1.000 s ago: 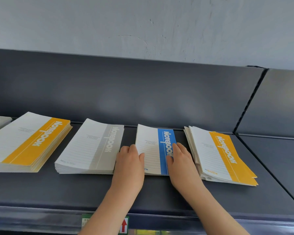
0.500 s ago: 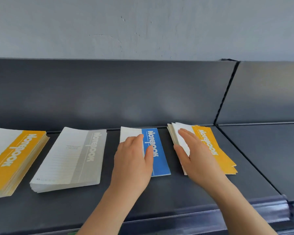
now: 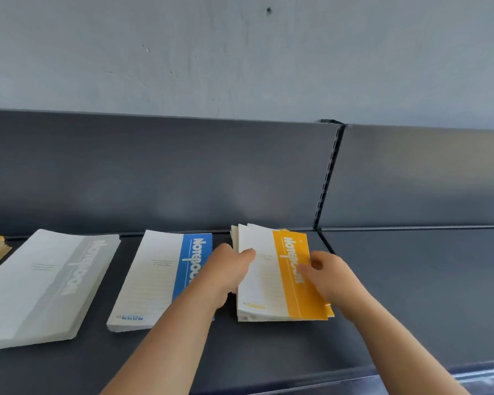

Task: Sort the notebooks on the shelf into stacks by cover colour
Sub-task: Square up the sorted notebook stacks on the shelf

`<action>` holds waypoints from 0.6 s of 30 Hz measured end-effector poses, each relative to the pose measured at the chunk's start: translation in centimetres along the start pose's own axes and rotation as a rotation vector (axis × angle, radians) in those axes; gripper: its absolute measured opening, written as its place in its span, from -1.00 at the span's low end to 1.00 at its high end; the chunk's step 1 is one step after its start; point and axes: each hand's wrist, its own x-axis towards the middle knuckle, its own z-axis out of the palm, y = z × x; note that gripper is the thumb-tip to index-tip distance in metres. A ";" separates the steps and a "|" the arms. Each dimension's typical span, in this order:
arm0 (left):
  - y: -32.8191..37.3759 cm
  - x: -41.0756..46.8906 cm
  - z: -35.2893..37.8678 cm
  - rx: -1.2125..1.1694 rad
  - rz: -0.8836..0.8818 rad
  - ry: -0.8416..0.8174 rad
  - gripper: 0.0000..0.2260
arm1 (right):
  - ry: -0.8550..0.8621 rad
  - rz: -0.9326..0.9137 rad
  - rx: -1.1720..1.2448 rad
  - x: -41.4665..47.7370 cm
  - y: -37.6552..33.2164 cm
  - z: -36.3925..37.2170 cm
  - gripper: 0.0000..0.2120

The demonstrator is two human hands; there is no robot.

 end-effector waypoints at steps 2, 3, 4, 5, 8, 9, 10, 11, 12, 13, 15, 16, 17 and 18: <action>-0.1 0.9 0.3 -0.090 -0.038 0.028 -0.70 | -0.020 -0.049 -0.009 -0.2 0.2 0.3 -0.79; -0.1 1.0 0.4 -0.126 -0.054 0.039 -0.71 | -0.026 -0.065 -0.025 -0.3 0.4 0.3 -0.72; -0.1 1.2 0.6 -0.144 -0.062 0.047 -0.72 | -0.030 -0.079 -0.034 -0.3 0.7 0.3 -0.66; -0.1 1.3 0.8 -0.136 -0.062 0.055 -0.73 | -0.035 -0.097 -0.026 -0.2 0.9 0.3 -0.63; 0.0 1.4 1.6 -0.119 -0.068 0.088 -0.82 | -0.052 -0.140 -0.008 -0.1 1.3 0.1 -0.60; 0.1 1.3 1.9 -0.139 -0.080 0.079 -0.86 | -0.059 -0.151 -0.008 0.0 1.5 0.1 -0.61; 0.1 1.1 2.1 -0.151 -0.086 0.064 -0.89 | -0.062 -0.161 0.005 0.1 1.7 0.0 -0.62; 0.2 0.9 2.4 -0.147 -0.074 0.053 -0.89 | -0.073 -0.159 0.032 0.3 1.9 -0.1 -0.65; 0.2 0.7 2.6 -0.142 -0.054 0.046 -0.87 | -0.085 -0.150 0.095 0.4 2.0 -0.2 -0.68; 0.2 0.4 2.7 -0.152 -0.027 0.039 -0.83 | -0.105 -0.128 0.183 0.5 2.1 -0.4 -0.71; 0.2 -0.5 2.7 -0.216 0.046 0.007 -0.81 | -0.149 -0.089 0.377 0.7 2.0 -1.2 -0.67; 0.2 -1.0 2.6 -0.242 0.100 -0.010 -0.80 | -0.172 -0.098 0.470 0.8 1.9 -1.7 -0.69; 0.4 -1.6 2.5 -0.246 0.163 -0.023 -0.79 | -0.186 -0.128 0.555 0.9 1.7 -2.3 -0.68; 0.7 -2.2 2.3 -0.231 0.228 -0.033 -0.77 | -0.177 -0.182 0.611 1.0 1.5 -3.1 -0.67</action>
